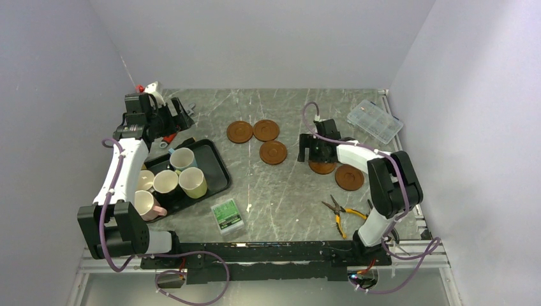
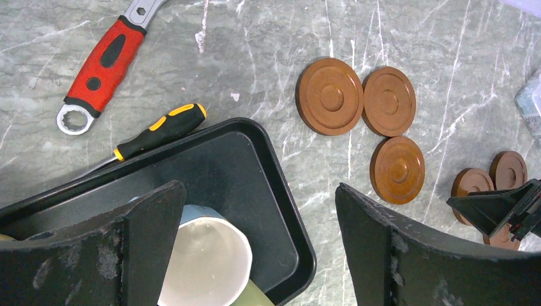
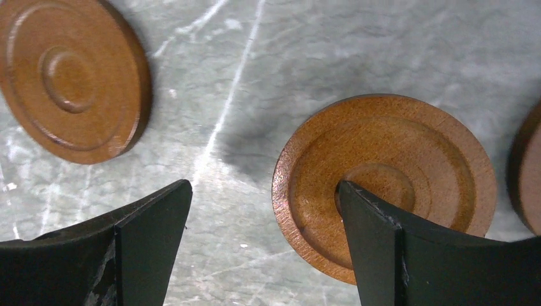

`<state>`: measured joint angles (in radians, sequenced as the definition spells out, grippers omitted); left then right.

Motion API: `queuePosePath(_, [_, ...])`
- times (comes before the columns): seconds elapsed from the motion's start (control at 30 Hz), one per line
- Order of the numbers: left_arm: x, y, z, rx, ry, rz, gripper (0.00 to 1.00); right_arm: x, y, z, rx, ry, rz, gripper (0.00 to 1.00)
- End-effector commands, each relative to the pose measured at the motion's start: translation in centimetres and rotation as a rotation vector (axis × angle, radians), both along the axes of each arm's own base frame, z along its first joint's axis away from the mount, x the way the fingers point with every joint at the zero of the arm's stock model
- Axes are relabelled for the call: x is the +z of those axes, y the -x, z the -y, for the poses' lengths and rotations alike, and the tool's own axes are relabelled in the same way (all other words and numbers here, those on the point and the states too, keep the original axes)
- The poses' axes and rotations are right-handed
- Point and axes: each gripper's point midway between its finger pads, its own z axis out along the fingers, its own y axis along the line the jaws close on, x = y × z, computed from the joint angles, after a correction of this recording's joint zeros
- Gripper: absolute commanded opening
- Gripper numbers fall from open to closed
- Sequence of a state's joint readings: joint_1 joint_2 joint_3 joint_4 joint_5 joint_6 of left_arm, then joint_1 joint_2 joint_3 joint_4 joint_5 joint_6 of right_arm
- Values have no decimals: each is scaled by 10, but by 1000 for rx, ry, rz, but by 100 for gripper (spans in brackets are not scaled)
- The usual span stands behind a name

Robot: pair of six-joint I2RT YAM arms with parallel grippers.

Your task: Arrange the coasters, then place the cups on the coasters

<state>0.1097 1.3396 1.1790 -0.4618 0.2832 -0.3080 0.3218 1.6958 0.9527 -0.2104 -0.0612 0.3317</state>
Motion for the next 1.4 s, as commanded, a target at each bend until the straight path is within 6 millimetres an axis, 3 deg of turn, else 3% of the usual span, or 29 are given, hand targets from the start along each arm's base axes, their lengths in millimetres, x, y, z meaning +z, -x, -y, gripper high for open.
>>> queuePosePath(0.0, [18, -7, 1, -14, -13, 50, 94, 7, -3, -43, 124, -107, 23, 90])
queuePosePath(0.23, [17, -7, 1, -13, -16, 46, 94, 3, -10, -81, 171, -107, 49, 89])
queuePosePath(0.53, [17, -7, 0, -11, -19, 48, 94, -3, -34, -82, 101, -67, 88, 88])
queuePosePath(0.97, [15, -8, 0, -10, -21, 41, 94, -8, -38, -96, 155, -100, 84, 88])
queuePosePath(1.07, [14, -8, 0, -12, -21, 39, 94, 6, -37, -96, 164, -109, 103, 89])
queuePosePath(1.2, [14, -8, 0, -12, -19, 40, 94, 45, -35, -94, 182, -117, 160, 95])
queuePosePath(1.37, [15, -8, 0, -13, -20, 42, 94, 77, -30, -67, 115, -31, 179, 98])
